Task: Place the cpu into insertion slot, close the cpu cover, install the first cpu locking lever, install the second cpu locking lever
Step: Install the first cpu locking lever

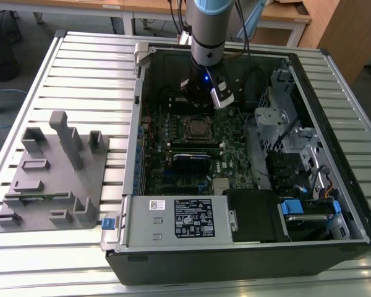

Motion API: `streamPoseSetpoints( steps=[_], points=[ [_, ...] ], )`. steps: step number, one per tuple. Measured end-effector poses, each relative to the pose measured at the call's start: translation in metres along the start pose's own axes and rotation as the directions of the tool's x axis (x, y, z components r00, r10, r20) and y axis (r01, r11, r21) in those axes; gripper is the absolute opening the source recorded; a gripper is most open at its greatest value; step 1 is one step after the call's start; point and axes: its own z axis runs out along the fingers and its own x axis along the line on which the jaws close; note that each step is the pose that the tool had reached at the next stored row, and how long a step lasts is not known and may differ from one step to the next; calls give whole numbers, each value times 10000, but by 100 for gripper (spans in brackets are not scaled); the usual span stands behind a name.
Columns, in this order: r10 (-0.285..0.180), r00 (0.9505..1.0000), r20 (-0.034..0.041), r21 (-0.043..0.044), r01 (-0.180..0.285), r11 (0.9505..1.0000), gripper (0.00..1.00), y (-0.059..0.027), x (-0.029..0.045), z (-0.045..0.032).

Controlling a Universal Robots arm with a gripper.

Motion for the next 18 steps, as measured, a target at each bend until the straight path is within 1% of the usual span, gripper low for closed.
streamPoseSetpoints(
  steps=[9,18],
  points=[
    [166,9999,32,-44,-166,9999,11,-2,-30,10],
    [367,9993,74,-35,-367,9993,11,-4,-31,15]
  ],
)
